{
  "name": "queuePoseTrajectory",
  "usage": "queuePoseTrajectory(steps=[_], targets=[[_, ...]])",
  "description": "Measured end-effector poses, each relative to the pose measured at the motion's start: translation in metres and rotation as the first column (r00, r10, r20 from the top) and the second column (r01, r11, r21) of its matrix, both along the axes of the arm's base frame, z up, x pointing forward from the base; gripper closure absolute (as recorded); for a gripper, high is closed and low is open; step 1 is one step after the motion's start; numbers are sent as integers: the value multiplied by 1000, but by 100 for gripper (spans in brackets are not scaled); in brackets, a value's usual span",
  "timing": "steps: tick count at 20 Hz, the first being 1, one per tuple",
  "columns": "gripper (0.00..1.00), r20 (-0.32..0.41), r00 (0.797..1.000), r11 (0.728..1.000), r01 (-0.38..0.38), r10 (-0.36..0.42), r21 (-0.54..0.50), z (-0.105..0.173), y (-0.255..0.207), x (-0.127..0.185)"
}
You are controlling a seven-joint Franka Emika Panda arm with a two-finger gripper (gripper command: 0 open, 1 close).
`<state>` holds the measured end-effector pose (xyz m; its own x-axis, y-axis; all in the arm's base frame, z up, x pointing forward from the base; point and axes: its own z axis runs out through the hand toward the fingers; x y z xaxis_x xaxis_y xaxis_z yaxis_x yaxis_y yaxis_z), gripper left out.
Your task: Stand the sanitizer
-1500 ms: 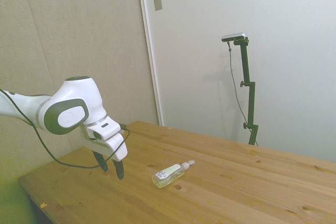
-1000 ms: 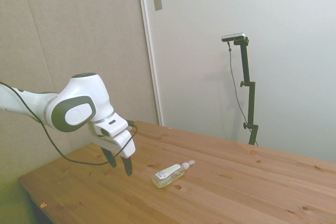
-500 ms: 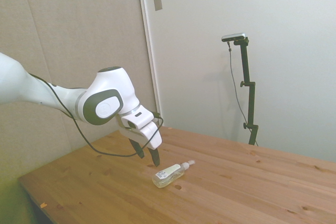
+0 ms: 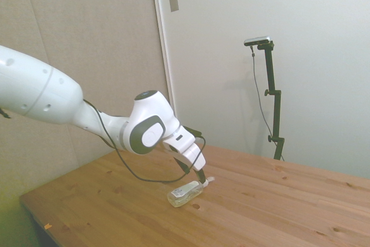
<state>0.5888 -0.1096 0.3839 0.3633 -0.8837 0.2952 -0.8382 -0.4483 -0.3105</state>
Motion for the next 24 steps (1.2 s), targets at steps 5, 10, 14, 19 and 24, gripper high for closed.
queuePoseTrajectory(steps=[5,10,14,19,24], targets=[[0,6,1000,1000,28,-28,-11,-19,-8,26],[0,-8,1000,1000,26,-26,-16,-33,-7,36],[0,-22,1000,1000,20,-20,-17,-40,-3,37],[100,-38,999,999,25,-26,-20,-43,-6,39],[100,-68,997,999,35,-36,-11,-41,-5,42]])
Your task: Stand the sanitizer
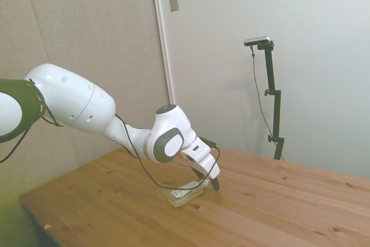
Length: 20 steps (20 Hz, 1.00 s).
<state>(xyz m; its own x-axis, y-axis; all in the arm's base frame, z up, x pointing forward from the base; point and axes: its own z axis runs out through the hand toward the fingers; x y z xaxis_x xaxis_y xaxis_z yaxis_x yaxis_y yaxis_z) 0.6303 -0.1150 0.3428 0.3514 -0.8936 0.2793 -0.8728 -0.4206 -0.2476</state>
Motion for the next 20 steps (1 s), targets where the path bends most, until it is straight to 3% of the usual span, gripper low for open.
queuePoseTrajectory(steps=[20], targets=[[100,-40,999,998,37,-35,48,3,-19,6]])
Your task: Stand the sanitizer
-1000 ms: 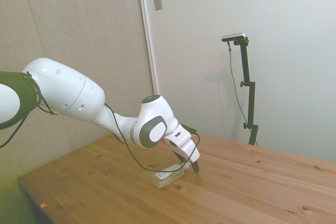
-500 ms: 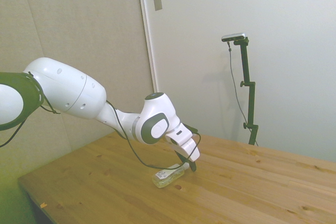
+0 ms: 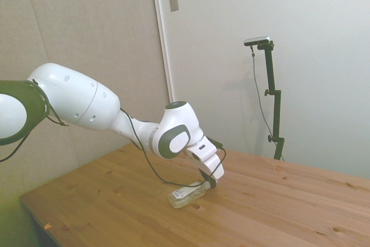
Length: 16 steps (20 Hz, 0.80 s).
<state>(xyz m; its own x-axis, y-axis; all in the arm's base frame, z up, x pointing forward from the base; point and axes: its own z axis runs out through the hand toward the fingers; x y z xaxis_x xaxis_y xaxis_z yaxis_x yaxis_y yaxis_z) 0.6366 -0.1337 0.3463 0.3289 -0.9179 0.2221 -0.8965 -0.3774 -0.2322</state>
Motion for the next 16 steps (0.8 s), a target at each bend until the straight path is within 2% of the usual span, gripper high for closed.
queuePoseTrajectory(steps=[7,11,16], targets=[[100,20,1000,1000,-6,6,-3,6,0,3],[100,112,993,999,-28,31,-28,42,9,8],[100,229,971,993,-53,75,-102,92,30,2]])
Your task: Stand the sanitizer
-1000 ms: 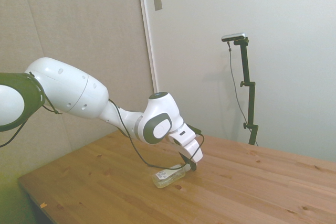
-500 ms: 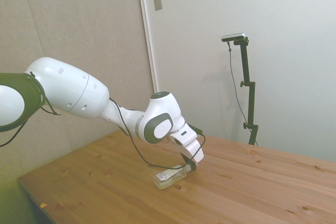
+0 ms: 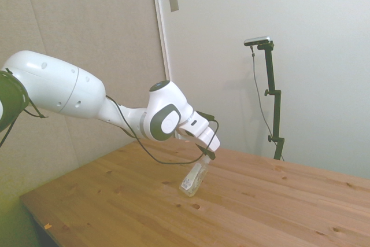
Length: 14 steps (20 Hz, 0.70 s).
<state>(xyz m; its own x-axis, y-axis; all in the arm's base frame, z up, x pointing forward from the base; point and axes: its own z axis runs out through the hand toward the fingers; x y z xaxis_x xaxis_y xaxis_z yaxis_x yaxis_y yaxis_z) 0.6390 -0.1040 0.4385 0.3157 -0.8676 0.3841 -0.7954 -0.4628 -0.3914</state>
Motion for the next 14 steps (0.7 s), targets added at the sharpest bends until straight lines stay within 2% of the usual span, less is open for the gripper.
queuePoseTrajectory(steps=[3,7,14], targets=[[100,73,997,999,-3,7,-51,16,18,-8],[100,161,987,995,19,-4,-95,19,35,-16],[100,320,945,983,112,-61,-144,24,40,-14]])
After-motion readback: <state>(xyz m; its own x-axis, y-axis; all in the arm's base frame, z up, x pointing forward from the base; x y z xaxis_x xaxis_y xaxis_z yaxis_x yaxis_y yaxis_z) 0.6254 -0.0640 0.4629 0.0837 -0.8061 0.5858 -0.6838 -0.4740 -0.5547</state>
